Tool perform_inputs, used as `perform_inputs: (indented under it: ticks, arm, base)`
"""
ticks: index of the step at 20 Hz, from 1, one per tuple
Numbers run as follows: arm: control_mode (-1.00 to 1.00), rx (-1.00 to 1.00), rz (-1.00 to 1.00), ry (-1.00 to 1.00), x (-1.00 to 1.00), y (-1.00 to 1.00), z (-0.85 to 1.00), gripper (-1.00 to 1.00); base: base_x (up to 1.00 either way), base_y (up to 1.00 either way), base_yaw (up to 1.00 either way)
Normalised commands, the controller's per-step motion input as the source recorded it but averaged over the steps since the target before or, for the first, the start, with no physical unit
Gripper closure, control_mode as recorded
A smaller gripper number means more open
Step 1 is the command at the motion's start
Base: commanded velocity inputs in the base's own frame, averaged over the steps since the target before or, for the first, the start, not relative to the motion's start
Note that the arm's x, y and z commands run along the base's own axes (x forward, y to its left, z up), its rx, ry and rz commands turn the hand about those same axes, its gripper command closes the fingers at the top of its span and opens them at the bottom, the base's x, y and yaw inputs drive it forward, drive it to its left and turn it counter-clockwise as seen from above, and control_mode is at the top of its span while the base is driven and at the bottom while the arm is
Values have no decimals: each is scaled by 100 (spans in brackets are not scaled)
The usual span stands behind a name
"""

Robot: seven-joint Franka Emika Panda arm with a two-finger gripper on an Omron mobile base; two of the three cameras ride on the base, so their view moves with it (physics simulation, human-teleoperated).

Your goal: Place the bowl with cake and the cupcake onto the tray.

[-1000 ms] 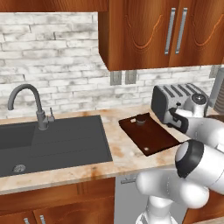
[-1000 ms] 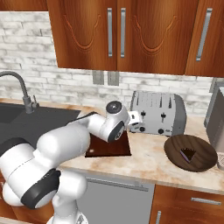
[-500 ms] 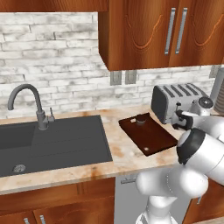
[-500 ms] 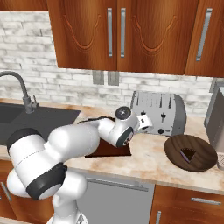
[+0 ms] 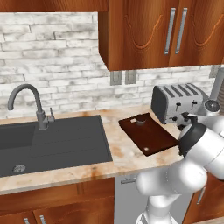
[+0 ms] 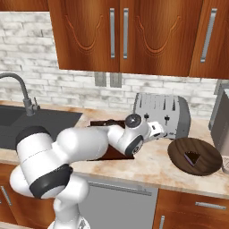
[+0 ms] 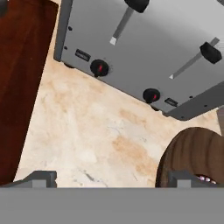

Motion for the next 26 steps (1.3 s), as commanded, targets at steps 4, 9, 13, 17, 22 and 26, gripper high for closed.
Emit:
perform_inputs:
  ticks: [4, 9, 13, 17, 22, 26]
  arm:
    - [-100, 0, 0, 9, 0, -38, -17, -100]
    - [-100, 0, 0, 10, 0, -34, -8, -100]
    - [-100, 0, 0, 9, 0, -31, 0, -100]
    - [-100, 0, 0, 6, 0, -32, -3, -100]
    - [-100, 0, 3, 4, 0, -34, -31, -100]
    - [-100, 0, 5, 4, 1, -32, -41, -100]
  base:
    - [0, 0, 0]
    - [0, 0, 0]
    - [0, 0, 0]
    - [0, 0, 0]
    - [0, 0, 0]
    - [0, 0, 0]
